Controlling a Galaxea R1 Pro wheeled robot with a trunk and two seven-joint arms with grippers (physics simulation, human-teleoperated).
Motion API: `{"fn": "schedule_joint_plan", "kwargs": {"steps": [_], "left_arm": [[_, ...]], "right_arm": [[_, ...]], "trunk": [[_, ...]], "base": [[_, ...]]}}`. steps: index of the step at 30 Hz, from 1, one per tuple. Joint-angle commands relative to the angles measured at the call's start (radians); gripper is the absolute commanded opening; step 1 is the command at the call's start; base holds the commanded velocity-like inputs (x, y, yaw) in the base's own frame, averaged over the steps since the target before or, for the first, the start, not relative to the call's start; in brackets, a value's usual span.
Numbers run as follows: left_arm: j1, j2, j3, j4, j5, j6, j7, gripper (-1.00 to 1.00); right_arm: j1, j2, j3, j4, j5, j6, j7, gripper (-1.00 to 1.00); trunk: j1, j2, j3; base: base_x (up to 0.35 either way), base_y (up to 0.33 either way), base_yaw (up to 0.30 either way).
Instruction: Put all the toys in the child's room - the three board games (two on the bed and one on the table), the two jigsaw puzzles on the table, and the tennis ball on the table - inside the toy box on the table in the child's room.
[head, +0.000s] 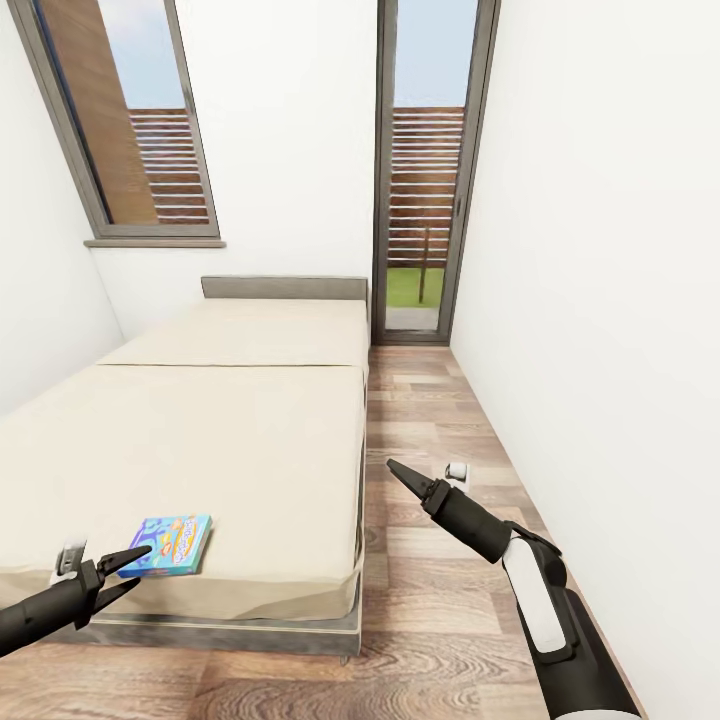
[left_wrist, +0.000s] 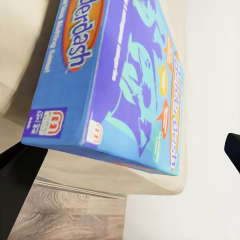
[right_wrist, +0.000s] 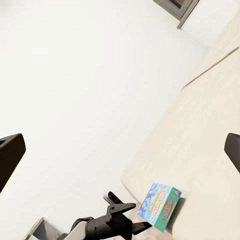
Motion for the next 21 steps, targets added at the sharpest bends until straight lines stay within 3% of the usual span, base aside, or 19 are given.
{"fn": "schedule_joint_plan", "kwargs": {"steps": [1,21], "left_arm": [[-0.009,-0.007,0.002,0.000,0.032,-0.006,-0.004,1.00],[-0.009,-0.007,0.002,0.000,0.033,-0.006,-0.004,1.00]], "right_arm": [[-0.001,0.001,-0.002,0.000,-0.003,0.006,0.002,1.00],[-0.001,0.001,-0.002,0.000,-0.003,0.006,0.002,1.00]], "trunk": [[0.000,0.000,-0.001],[0.000,0.000,-0.001]], "base": [[0.000,0.000,0.000],[0.000,0.000,0.000]]}}
